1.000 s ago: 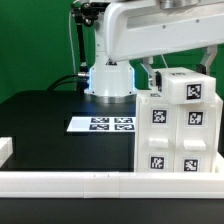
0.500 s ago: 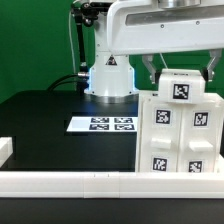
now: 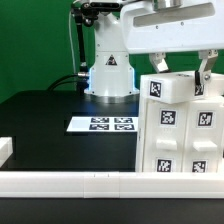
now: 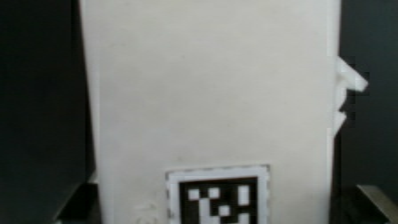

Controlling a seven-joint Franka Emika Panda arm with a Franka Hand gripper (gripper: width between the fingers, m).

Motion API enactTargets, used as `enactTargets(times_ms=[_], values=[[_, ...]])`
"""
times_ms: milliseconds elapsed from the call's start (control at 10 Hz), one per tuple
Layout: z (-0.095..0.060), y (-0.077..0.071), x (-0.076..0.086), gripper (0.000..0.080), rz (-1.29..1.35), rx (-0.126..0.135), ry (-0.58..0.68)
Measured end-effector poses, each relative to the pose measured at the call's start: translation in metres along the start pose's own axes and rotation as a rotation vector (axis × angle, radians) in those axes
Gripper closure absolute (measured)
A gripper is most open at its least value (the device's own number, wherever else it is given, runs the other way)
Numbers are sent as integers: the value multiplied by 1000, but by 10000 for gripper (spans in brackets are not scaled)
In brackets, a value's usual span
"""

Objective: Assemble cabinet

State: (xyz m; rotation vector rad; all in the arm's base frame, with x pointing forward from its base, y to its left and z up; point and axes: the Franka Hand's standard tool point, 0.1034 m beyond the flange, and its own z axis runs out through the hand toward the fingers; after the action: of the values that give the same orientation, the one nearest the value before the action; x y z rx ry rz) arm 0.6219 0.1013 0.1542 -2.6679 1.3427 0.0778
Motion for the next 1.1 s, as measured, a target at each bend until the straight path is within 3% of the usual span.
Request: enactTargets(times_ms=[100, 200, 500, 1000, 1100], values=[[0, 0, 0, 246, 28, 0, 0], [0, -1, 2, 246, 147, 18, -12], [1, -2, 7, 246, 511, 103, -32], [-1, -6, 7, 246, 725, 131, -44], [0, -6, 7, 191, 724, 130, -45]])
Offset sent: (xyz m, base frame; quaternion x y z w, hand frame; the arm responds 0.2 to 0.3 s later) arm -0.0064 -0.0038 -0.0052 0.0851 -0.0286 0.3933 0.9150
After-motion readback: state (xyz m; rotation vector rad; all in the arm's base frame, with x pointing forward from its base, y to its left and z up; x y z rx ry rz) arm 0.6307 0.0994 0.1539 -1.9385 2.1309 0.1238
